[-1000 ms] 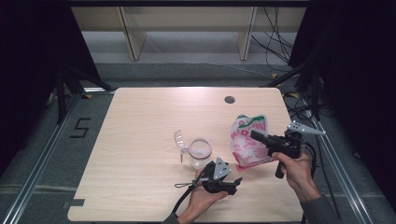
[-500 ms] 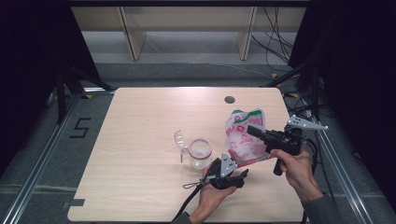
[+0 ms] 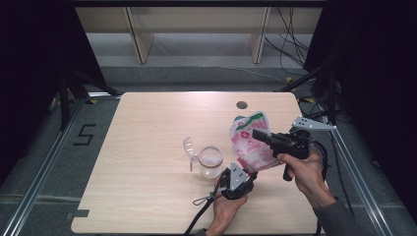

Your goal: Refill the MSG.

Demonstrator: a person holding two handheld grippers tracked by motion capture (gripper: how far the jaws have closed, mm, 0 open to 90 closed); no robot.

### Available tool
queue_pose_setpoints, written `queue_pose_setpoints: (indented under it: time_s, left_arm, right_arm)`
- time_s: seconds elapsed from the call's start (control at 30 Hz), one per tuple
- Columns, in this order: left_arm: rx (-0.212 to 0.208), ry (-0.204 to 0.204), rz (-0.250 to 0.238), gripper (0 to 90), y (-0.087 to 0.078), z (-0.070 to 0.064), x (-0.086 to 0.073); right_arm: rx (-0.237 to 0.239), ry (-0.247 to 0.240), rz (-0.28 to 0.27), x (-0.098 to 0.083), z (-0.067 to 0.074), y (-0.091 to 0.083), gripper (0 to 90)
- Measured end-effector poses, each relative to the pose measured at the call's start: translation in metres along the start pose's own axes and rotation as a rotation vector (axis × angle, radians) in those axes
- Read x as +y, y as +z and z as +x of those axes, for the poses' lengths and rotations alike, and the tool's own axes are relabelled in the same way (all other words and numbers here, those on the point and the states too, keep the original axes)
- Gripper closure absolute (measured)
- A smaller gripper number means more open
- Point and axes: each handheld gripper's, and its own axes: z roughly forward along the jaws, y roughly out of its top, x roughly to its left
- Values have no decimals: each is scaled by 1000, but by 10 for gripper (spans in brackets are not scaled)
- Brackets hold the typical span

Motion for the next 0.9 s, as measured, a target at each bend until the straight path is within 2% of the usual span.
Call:
queue_pose_setpoints:
  time_s: [0.07, 0.1, 0.13, 0.17, 0.2, 0.23, 0.27, 0.33, 0.4, 0.43, 0.47, 0.5, 0.57, 0.7, 0.77, 0.8, 0.83, 0.87, 0.9]
  left_arm:
    - [7, -19, -13, 703, -1, 0, 0]
    - [7, -19, -13, 704, -2, 1, 0]
    - [23, 16, 11, 705, -4, 4, 2]
    - [25, -11, 2, 706, -4, 5, 2]
    - [27, -18, 1, 706, -4, 5, 2]
    - [9, -26, -8, 706, -4, 6, 2]
    - [14, -21, -1, 707, -6, 6, 3]
    - [4, -50, -17, 707, -3, 5, 1]
    - [-12, -67, -17, 707, -1, 5, 1]
    - [-22, -77, -22, 707, 1, 4, 0]
    - [-24, -69, -18, 708, 2, 3, -1]
    - [-32, -85, -28, 709, 5, 3, -2]
    - [-27, -97, -27, 709, 6, 3, -2]
    - [-33, -104, -30, 711, 8, 6, -3]
    - [-52, -118, -44, 711, 9, 7, -3]
    - [-54, -115, -42, 711, 9, 8, -3]
    - [-46, -114, -37, 711, 8, 8, -3]
    - [-57, -121, -47, 712, 9, 9, -4]
    - [-52, -118, -43, 712, 9, 9, -3]
  right_arm:
    - [7, 16, 9, 2, 4, 5, 900]
    - [-2, 3, 9, 4, 5, 7, 900]
    - [0, 5, 15, 5, 7, 9, 900]
    - [0, -8, 11, 7, 8, 13, 900]
    - [-2, 7, 24, 8, 11, 15, 900]
    - [6, -2, 24, 9, 11, 16, 900]
    - [-4, -15, 30, 11, 11, 18, 900]
    - [-7, -43, 33, 12, 11, 21, 900]
    - [-16, -27, 44, 12, 11, 23, 900]
    - [-25, -32, 63, 13, 11, 23, 900]
    - [-30, -38, 66, 13, 11, 25, 900]
    - [-32, -49, 65, 13, 10, 27, 900]
    - [-38, -23, 77, 13, 10, 30, 900]
    - [-48, -60, 86, 15, 8, 37, 900]
    - [-50, -64, 93, 15, 10, 42, 900]
    - [-44, -47, 116, 16, 13, 43, 900]
    - [-40, -75, 115, 16, 13, 46, 900]
    - [-43, -51, 129, 16, 16, 47, 900]
    - [-36, -86, 126, 16, 15, 50, 900]
